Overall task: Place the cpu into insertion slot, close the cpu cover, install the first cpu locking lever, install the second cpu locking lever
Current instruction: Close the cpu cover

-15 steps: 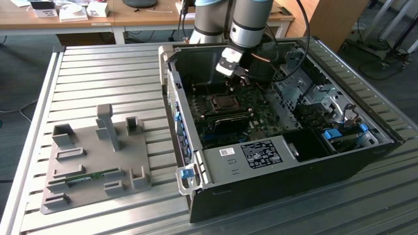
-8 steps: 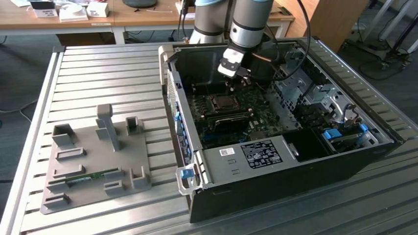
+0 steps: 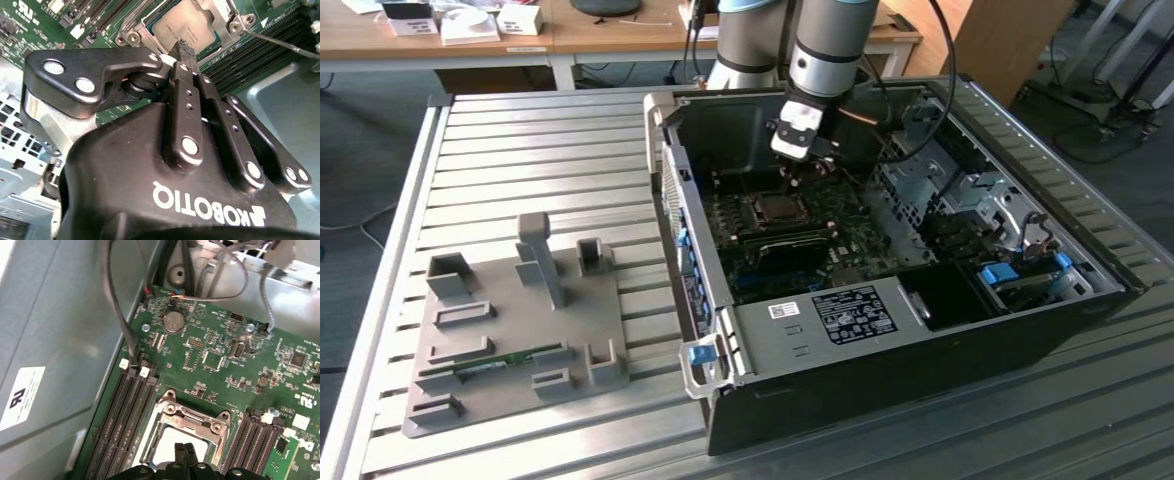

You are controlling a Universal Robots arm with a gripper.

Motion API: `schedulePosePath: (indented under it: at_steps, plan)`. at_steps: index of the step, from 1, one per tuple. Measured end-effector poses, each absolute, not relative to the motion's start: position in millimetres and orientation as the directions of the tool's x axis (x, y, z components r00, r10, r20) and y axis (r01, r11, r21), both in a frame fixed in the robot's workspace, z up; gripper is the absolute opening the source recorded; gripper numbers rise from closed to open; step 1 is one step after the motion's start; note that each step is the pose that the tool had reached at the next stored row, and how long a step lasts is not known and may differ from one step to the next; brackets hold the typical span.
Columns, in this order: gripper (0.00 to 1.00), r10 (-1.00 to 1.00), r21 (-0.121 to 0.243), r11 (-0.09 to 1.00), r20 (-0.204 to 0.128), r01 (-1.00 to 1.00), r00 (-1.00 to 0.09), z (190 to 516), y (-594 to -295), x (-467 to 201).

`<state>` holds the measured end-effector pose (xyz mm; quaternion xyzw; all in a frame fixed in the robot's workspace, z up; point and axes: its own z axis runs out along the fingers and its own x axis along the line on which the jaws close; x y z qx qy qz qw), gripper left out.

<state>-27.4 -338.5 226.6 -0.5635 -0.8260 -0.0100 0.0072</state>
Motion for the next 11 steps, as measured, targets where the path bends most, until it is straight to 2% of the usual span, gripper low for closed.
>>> schedulePosePath:
  at_steps: [11]
  plan:
    - [0.11,0.867,0.008,0.497,0.023,0.868,-0.497,226.6,-338.5,-27.4]
